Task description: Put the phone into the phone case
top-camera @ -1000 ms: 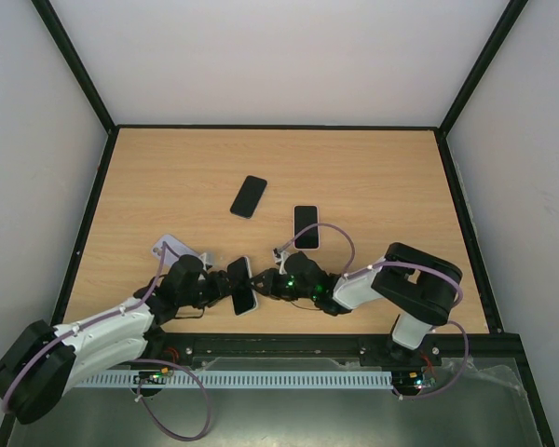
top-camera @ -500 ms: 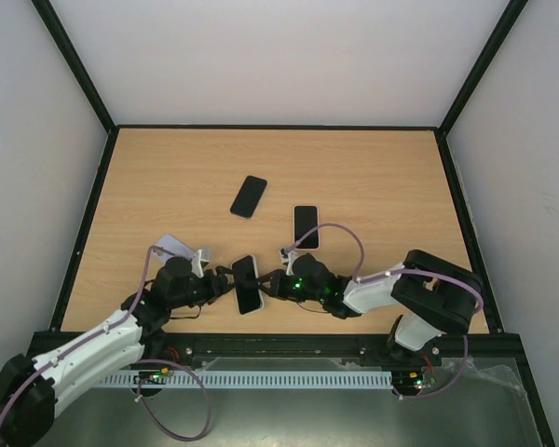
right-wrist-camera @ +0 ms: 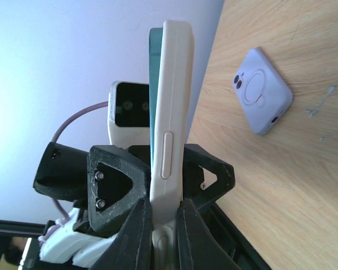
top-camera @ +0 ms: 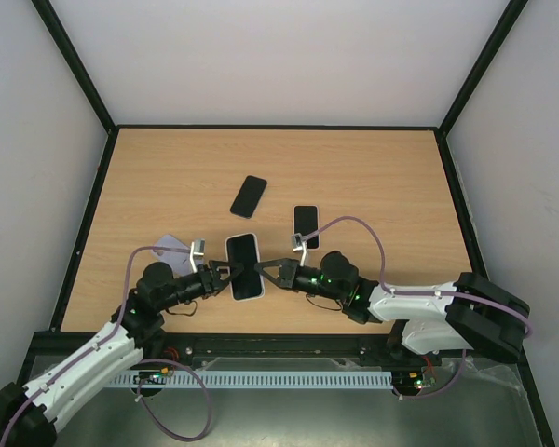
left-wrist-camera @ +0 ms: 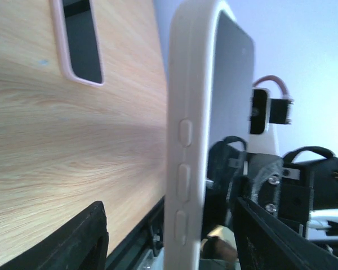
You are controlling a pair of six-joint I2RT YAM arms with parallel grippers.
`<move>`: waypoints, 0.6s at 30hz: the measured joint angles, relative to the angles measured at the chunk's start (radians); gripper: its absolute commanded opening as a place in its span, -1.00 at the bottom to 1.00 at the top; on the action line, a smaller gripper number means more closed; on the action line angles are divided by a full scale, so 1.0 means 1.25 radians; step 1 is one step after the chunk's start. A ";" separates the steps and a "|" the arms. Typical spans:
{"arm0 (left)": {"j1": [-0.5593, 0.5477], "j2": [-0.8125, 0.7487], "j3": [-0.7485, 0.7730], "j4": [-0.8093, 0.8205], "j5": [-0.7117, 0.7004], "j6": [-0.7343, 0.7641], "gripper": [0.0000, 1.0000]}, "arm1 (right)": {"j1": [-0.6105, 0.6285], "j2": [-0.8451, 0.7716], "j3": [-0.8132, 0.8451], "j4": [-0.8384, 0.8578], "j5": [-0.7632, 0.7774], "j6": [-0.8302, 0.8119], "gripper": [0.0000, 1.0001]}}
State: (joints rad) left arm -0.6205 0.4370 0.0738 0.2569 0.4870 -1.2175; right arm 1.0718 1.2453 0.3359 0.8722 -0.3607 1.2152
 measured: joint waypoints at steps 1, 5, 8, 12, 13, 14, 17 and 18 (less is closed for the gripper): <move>0.000 -0.003 -0.004 0.022 0.008 -0.010 0.04 | 0.000 0.000 -0.003 0.013 -0.005 0.006 -0.95; 0.000 -0.009 -0.010 0.081 0.030 -0.042 -0.39 | 0.000 0.000 -0.010 0.040 -0.017 0.023 -0.95; 0.000 -0.011 -0.011 0.103 0.038 -0.057 -0.53 | 0.001 0.000 -0.016 0.055 -0.019 0.032 -0.93; 0.000 -0.021 -0.018 0.119 0.039 -0.072 -0.71 | 0.001 0.000 -0.018 0.059 -0.018 0.040 -0.89; 0.000 -0.028 -0.019 0.120 0.038 -0.076 -0.77 | 0.001 0.000 -0.018 0.056 -0.018 0.040 -0.87; 0.000 -0.035 -0.020 0.121 0.038 -0.080 -0.81 | 0.001 0.000 -0.018 0.056 -0.018 0.040 -0.84; 0.000 -0.052 -0.020 0.123 0.036 -0.088 -0.92 | 0.001 -0.005 -0.018 0.052 -0.019 0.039 -0.68; 0.000 -0.057 -0.020 0.122 0.034 -0.089 -0.95 | 0.001 -0.008 -0.018 0.049 -0.020 0.040 -0.61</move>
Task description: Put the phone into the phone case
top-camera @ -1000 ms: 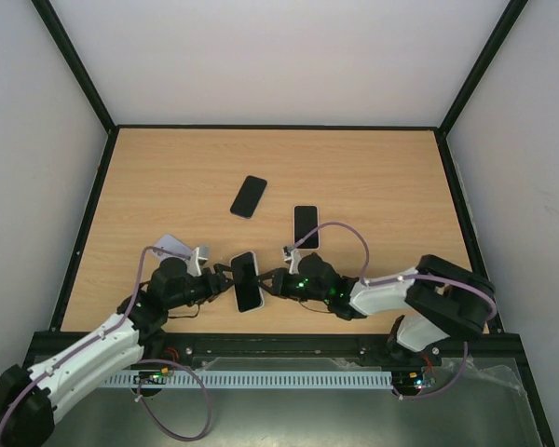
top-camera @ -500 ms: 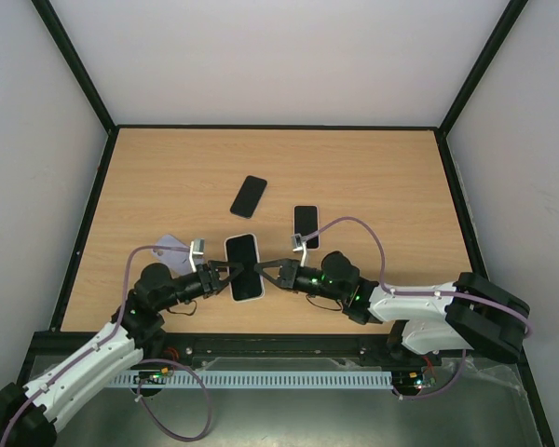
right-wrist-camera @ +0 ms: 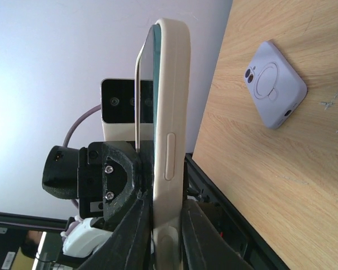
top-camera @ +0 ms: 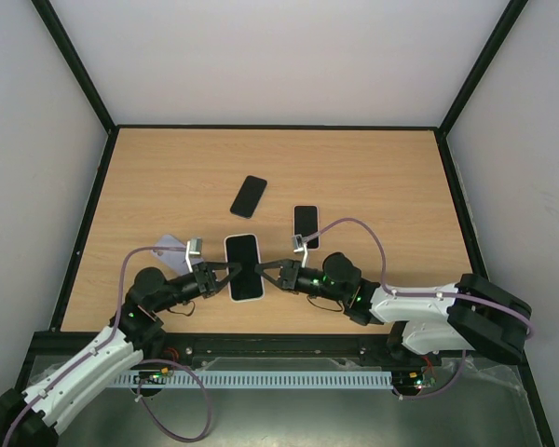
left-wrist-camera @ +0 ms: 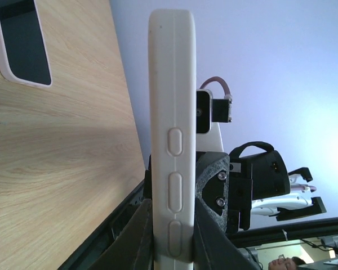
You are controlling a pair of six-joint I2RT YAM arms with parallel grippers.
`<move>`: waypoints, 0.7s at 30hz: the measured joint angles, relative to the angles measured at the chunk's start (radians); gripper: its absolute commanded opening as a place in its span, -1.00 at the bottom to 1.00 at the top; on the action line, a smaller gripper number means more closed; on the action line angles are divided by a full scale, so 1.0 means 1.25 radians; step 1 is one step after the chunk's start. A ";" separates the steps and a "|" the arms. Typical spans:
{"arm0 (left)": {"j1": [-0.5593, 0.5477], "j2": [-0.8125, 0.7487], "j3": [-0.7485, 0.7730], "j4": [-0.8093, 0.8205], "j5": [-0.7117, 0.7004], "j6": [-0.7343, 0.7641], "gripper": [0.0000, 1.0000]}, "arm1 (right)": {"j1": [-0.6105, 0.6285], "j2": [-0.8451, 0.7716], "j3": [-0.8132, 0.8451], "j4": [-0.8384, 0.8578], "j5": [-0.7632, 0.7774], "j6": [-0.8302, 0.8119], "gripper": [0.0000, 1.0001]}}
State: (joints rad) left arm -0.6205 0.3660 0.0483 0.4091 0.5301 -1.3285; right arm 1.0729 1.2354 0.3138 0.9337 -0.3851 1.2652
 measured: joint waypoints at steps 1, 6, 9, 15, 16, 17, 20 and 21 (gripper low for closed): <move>0.000 -0.003 0.000 -0.003 -0.001 0.000 -0.95 | 0.000 -0.002 0.000 -0.006 0.000 -0.002 -0.54; 0.000 -0.009 -0.001 -0.031 -0.014 0.001 -0.95 | 0.000 -0.003 0.000 -0.010 -0.010 0.000 -0.10; 0.000 -0.008 0.000 -0.045 -0.024 0.011 -0.95 | 0.000 0.005 0.000 0.000 -0.023 0.004 0.08; 0.000 0.015 0.021 -0.095 -0.047 0.051 -0.95 | 0.007 0.051 0.000 0.020 -0.055 0.014 0.27; 0.000 0.019 0.028 -0.103 -0.049 0.057 -0.95 | 0.012 0.060 -0.001 0.025 -0.062 0.014 0.28; 0.000 0.024 0.034 -0.108 -0.054 0.064 -0.95 | 0.018 0.069 -0.003 0.033 -0.069 0.015 0.29; 0.000 0.036 0.046 -0.115 -0.063 0.076 -0.95 | 0.034 0.086 -0.007 0.052 -0.085 0.018 0.29; 0.000 0.040 0.048 -0.116 -0.063 0.079 -0.95 | 0.039 0.090 -0.008 0.058 -0.089 0.020 0.29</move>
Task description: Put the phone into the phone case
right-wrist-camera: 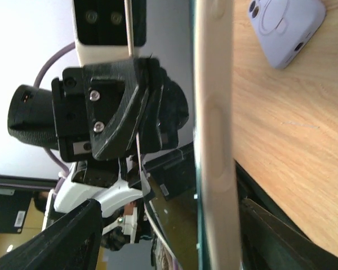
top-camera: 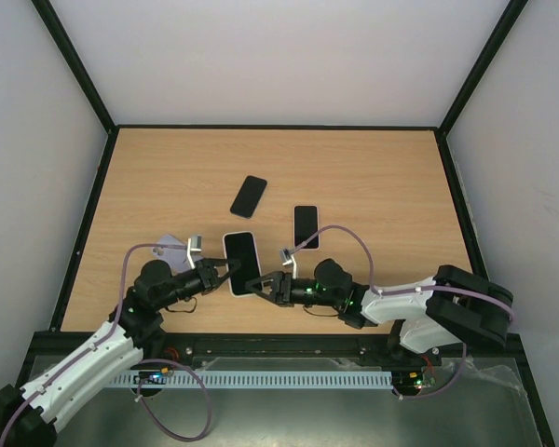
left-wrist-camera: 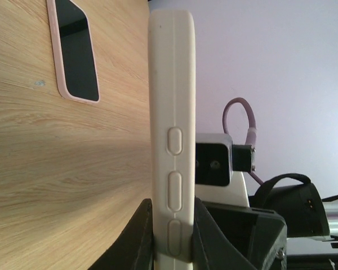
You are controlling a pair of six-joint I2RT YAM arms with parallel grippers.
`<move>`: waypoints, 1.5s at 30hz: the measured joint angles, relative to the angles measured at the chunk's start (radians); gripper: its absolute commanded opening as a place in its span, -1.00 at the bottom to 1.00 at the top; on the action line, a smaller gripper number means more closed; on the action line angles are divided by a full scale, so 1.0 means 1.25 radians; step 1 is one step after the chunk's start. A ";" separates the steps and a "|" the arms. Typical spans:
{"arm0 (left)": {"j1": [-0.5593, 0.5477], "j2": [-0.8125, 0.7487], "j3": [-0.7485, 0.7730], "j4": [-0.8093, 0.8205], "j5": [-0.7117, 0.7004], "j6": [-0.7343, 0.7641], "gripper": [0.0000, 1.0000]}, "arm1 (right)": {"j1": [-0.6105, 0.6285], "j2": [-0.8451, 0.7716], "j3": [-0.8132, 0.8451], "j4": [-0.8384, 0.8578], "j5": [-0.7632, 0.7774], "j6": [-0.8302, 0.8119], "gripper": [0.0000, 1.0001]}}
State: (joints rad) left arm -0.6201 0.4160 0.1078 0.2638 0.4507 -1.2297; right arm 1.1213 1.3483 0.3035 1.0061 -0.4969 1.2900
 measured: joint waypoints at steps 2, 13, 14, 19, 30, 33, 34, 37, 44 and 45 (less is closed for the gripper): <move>0.002 0.008 0.005 -0.003 -0.005 0.005 -0.96 | 0.009 0.008 -0.002 0.016 -0.008 0.005 0.26; 0.003 0.007 0.018 -0.008 -0.008 0.013 -0.95 | 0.014 0.023 -0.038 0.112 -0.014 0.055 -0.21; 0.003 0.003 0.018 -0.009 -0.008 0.013 -0.95 | 0.015 0.025 -0.041 0.120 -0.014 0.058 -0.33; 0.002 -0.023 0.021 -0.010 -0.012 0.013 -0.95 | 0.015 0.028 -0.053 0.143 -0.012 0.081 -0.81; 0.002 -0.023 0.036 -0.019 -0.013 0.023 -0.95 | 0.016 0.007 -0.063 0.158 -0.002 0.101 -0.94; 0.001 -0.023 0.036 -0.018 -0.013 0.020 -0.95 | 0.016 0.001 -0.063 0.150 -0.001 0.100 -0.61; 0.001 -0.023 0.036 -0.016 -0.011 0.015 -0.95 | 0.016 -0.003 -0.063 0.145 -0.001 0.099 -0.49; 0.003 -0.014 0.035 -0.010 -0.012 0.008 -0.95 | 0.017 -0.015 -0.063 0.137 0.002 0.094 -0.13; 0.003 0.003 0.033 -0.010 -0.014 -0.008 -0.95 | 0.019 -0.027 -0.063 0.132 0.008 0.078 0.09; 0.003 0.001 0.032 -0.009 -0.014 -0.014 -0.95 | 0.019 -0.032 -0.063 0.128 0.013 0.073 0.06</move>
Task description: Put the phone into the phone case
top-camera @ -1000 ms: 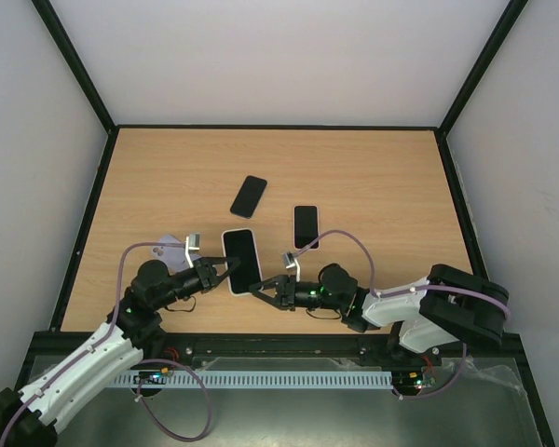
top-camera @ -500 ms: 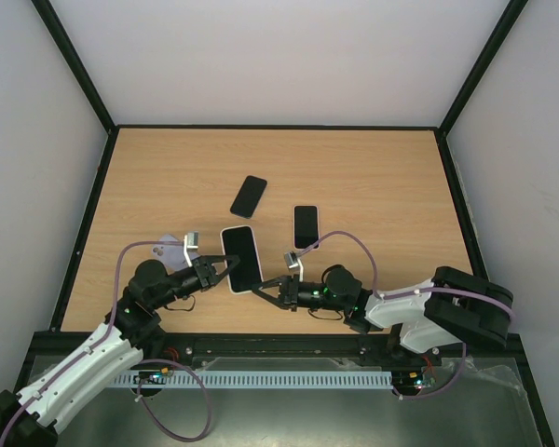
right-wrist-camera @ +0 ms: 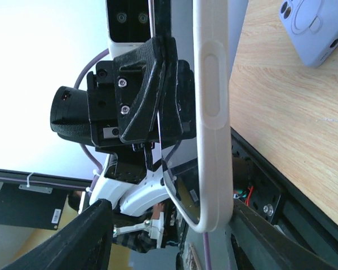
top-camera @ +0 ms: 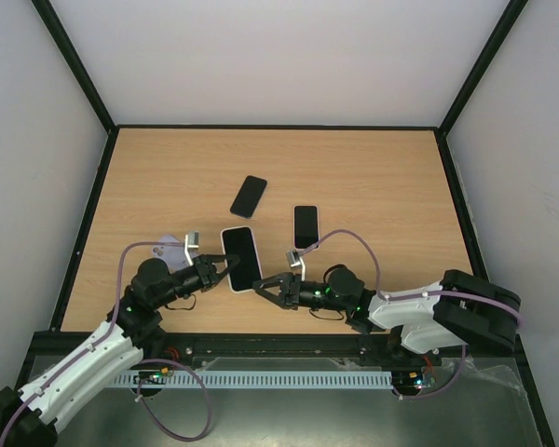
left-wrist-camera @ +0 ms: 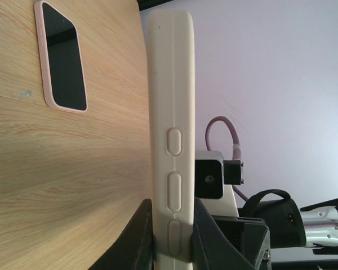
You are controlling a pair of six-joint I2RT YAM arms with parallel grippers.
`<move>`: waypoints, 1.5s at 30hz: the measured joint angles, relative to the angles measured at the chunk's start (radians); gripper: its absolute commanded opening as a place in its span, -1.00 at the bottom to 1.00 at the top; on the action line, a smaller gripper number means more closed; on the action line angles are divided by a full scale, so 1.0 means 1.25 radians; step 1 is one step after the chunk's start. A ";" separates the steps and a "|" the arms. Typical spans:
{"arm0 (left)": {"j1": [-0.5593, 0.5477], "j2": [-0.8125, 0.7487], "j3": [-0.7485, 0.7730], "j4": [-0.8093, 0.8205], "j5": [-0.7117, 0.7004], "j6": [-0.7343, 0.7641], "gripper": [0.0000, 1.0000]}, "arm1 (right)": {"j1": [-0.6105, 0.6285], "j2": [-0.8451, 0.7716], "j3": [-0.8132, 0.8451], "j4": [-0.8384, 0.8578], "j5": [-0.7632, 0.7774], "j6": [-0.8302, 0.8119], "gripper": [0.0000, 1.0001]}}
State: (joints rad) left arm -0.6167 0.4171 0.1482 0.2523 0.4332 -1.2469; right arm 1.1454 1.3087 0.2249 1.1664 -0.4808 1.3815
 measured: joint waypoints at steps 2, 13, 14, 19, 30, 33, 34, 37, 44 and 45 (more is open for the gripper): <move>0.000 -0.007 -0.006 0.004 0.001 -0.012 -0.95 | 0.000 -0.005 0.000 -0.009 0.009 -0.008 -0.11; 0.005 -0.012 -0.023 0.038 0.010 -0.042 -0.95 | 0.000 -0.010 0.008 -0.056 0.034 -0.027 -0.85; 0.005 -0.012 -0.023 0.042 0.011 -0.042 -0.95 | 0.000 -0.013 0.008 -0.058 0.034 -0.028 -0.77; 0.005 -0.008 -0.023 0.038 0.028 -0.034 -0.95 | 0.001 -0.040 0.012 -0.107 0.042 -0.063 -0.27; 0.005 -0.026 -0.012 -0.068 0.156 0.050 -0.95 | 0.001 -0.219 0.120 -0.428 0.157 -0.222 0.35; 0.005 -0.028 -0.012 -0.090 0.199 0.077 -0.95 | 0.001 -0.224 0.168 -0.501 0.188 -0.260 0.43; 0.005 -0.029 -0.011 -0.095 0.208 0.084 -0.95 | 0.001 -0.224 0.176 -0.517 0.195 -0.266 0.47; 0.005 -0.033 -0.003 -0.124 0.226 0.107 -0.95 | 0.001 -0.224 0.195 -0.558 0.209 -0.287 0.67; 0.005 -0.058 0.008 -0.143 0.236 0.125 -0.95 | 0.001 -0.198 0.233 -0.658 0.262 -0.313 0.72; 0.005 -0.058 0.011 -0.143 0.238 0.126 -0.95 | 0.001 -0.197 0.233 -0.663 0.263 -0.314 0.71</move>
State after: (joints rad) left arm -0.6102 0.3450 0.1616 0.0742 0.7303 -1.0893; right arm 1.1469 1.0618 0.5163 0.3378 -0.1520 0.9890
